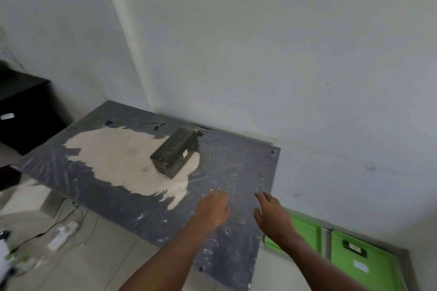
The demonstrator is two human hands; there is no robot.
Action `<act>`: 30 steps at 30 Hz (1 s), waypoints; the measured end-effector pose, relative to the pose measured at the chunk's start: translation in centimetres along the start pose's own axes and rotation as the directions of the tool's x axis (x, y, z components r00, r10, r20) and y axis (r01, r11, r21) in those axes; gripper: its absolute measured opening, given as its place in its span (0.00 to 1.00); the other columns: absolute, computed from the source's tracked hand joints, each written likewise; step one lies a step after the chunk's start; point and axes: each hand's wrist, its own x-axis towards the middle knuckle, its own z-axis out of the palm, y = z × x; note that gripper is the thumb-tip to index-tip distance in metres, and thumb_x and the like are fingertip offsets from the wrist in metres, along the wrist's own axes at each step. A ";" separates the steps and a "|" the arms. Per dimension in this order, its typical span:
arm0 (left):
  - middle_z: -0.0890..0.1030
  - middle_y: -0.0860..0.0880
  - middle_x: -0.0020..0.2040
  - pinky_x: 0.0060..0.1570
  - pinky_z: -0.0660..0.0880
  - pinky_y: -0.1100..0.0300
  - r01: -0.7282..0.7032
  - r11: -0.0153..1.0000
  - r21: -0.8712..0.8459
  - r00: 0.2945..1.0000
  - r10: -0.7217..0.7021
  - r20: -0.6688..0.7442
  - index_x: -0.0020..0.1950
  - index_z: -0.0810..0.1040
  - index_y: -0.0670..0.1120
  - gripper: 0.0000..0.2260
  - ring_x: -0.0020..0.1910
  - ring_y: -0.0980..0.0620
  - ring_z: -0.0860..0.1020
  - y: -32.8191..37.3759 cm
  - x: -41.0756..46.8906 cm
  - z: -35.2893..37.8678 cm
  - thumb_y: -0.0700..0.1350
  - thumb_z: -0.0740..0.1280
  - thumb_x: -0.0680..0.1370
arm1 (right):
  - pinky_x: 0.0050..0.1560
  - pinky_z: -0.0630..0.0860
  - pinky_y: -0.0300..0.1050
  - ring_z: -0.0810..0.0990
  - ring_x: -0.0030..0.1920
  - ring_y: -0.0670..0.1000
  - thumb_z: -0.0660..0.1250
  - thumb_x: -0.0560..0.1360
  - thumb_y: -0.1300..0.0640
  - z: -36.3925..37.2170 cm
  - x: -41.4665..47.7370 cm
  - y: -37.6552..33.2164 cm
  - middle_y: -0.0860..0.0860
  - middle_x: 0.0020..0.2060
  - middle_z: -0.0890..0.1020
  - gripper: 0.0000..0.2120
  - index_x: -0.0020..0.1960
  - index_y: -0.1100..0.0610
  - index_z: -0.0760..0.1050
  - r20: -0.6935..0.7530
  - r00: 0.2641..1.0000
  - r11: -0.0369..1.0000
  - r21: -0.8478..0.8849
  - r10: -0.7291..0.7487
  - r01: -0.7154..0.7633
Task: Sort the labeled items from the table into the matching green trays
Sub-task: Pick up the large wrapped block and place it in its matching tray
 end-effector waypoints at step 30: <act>0.39 0.45 0.82 0.68 0.54 0.21 0.287 0.948 0.138 0.957 -0.290 0.004 0.80 0.37 0.53 0.37 0.80 0.34 0.42 -21.8 21.1 -5.5 0.51 0.62 0.83 | 0.62 0.75 0.46 0.76 0.62 0.52 0.60 0.80 0.57 7.3 27.9 -10.1 0.54 0.66 0.75 0.18 0.69 0.55 0.67 0.066 0.997 0.989 0.147 -0.034 0.024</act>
